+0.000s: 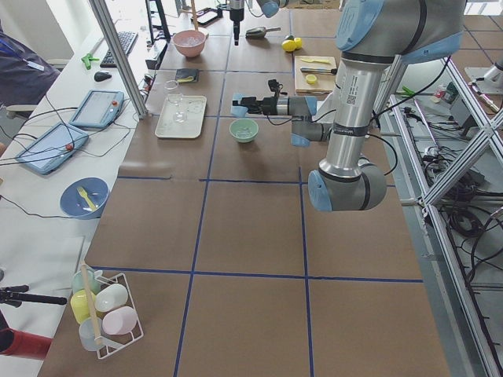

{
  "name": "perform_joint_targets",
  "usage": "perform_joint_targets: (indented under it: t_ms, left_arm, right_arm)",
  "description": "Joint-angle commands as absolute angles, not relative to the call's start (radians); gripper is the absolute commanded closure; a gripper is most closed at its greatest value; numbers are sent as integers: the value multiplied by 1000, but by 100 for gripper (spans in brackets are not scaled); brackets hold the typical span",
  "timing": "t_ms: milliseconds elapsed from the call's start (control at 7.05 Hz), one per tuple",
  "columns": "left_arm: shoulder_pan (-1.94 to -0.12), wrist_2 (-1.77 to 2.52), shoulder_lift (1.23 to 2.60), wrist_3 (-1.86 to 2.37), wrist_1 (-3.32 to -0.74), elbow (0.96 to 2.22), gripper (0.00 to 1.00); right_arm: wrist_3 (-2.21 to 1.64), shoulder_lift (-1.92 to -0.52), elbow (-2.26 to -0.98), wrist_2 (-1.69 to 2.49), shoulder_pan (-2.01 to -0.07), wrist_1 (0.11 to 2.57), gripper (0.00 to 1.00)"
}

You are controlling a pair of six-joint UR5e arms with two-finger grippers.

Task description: Pour ice into bowl

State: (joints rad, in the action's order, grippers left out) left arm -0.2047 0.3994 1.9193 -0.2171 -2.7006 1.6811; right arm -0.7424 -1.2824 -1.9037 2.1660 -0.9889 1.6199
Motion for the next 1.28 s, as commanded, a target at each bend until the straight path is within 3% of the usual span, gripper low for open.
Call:
perform_joint_targets:
  t_ms: [0,709,1135]
  left_arm:
    - [-206,429,1780,-206,-2791,1703,100]
    - [-215,434,1266,-282,-3233,1704,100]
    - [-262,428,1259,-86,-3240,1668,100]
  right_arm:
    - [-742,-1281,-1904,2166,-992,1620,0]
    - [-742,-1263,-1907,2166,-996,1620,0]
    - [-779,-1236,-1907,2167,-994,1620,0]
